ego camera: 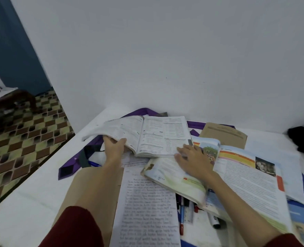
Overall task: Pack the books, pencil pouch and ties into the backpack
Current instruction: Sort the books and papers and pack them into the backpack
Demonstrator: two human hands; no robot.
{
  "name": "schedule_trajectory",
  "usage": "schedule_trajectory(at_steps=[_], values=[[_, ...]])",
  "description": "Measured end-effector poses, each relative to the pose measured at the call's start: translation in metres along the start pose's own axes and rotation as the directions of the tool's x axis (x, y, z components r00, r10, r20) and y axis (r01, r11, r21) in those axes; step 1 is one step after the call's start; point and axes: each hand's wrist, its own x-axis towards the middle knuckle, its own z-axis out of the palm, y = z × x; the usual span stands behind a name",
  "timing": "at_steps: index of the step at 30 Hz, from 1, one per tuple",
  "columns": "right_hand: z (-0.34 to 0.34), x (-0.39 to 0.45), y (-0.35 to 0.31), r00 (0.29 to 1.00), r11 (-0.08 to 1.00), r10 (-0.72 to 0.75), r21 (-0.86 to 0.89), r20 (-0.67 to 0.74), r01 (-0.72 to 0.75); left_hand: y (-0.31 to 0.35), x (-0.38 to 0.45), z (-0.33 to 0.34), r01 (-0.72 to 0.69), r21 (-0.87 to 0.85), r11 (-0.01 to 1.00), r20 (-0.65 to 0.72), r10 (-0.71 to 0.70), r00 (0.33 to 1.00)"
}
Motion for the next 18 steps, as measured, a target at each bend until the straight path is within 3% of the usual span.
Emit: schedule_trajectory(at_steps=[2, 5, 7, 10, 12, 15, 18], values=[[0.002, 0.002, 0.004, 1.000, 0.996, 0.004, 0.084, -0.028, -0.001, 0.002, -0.012, 0.008, -0.278, 0.202, 0.939, 0.138, 0.254, 0.957], [0.001, 0.006, 0.008, 0.993, 0.942, 0.058, 0.335, -0.106, -0.019, -0.002, -0.024, 0.025, -0.513, 0.321, 0.796, 0.374, 0.391, 0.841], [-0.006, 0.007, 0.007, 0.975, 0.818, 0.196, 0.565, -0.103, -0.105, -0.001, -0.021, 0.031, -0.587, 0.368, 0.721, 0.549, 0.341, 0.763], [-0.015, 0.016, 0.011, 0.926, 0.641, 0.374, 0.734, -0.044, -0.224, 0.004, -0.006, 0.031, -0.616, 0.469, 0.633, 0.731, 0.112, 0.673], [-0.020, 0.022, 0.015, 0.899, 0.558, 0.439, 0.784, 0.000, -0.272, 0.005, 0.006, 0.032, -0.576, 0.576, 0.580, 0.654, 0.095, 0.750], [-0.024, 0.026, 0.019, 0.878, 0.529, 0.474, 0.778, 0.059, -0.338, 0.005, 0.019, 0.038, -0.352, 0.651, 0.673, 0.459, 0.021, 0.888], [-0.020, 0.031, 0.022, 0.878, 0.575, 0.478, 0.750, 0.018, -0.329, 0.006, 0.024, 0.049, -0.168, 0.619, 0.767, 0.412, -0.136, 0.901]])
